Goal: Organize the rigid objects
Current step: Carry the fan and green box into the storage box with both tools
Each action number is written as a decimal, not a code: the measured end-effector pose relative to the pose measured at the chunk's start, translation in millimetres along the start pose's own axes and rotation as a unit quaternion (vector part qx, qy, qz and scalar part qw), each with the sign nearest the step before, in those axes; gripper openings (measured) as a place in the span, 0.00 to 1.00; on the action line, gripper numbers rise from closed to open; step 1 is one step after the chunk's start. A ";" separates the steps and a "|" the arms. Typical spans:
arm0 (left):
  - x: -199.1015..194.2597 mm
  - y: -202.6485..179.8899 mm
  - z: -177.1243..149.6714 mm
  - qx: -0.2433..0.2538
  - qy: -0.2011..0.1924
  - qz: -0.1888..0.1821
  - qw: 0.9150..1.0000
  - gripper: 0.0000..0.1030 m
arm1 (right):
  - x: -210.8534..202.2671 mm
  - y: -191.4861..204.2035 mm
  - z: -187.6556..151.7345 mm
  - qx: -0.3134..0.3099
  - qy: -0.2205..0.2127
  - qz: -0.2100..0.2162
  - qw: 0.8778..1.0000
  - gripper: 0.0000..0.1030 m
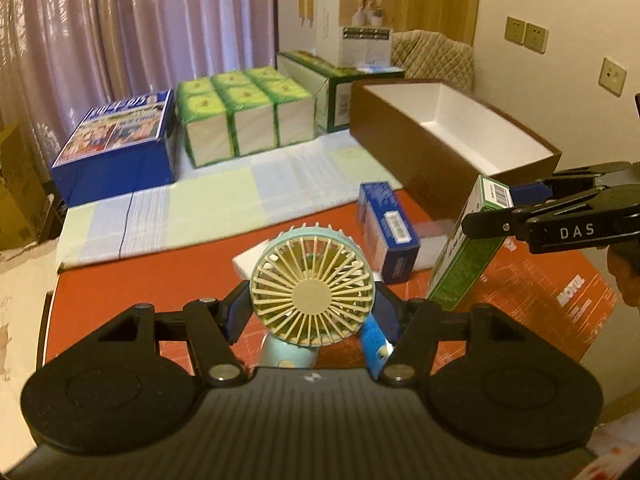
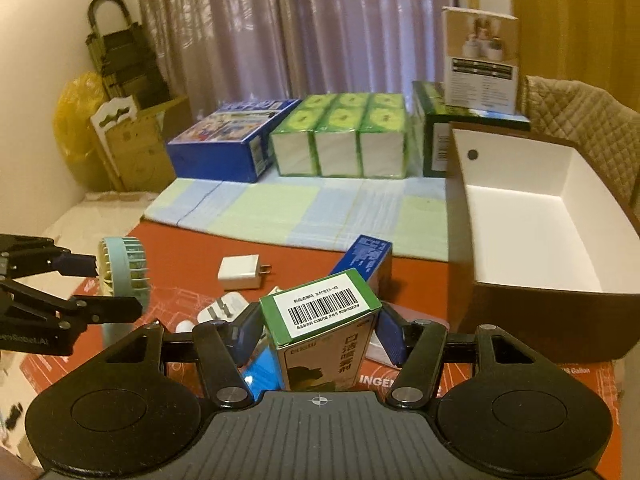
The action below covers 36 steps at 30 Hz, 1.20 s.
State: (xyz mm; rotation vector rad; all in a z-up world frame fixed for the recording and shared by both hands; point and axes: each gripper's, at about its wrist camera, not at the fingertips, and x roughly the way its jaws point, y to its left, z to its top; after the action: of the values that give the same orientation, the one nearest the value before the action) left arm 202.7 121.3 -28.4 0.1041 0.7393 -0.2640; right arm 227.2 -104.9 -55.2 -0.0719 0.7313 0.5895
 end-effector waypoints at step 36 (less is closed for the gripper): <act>98.0 -189.9 208.8 0.037 -0.097 -0.086 0.991 0.58 | -72.4 -209.8 94.8 0.027 -0.073 -0.094 0.992 0.56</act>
State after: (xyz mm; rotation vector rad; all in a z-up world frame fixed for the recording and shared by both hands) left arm 356.1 -119.8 58.7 0.0828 0.5451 -0.4590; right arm 353.4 -290.4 33.8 -0.0454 0.5898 0.3902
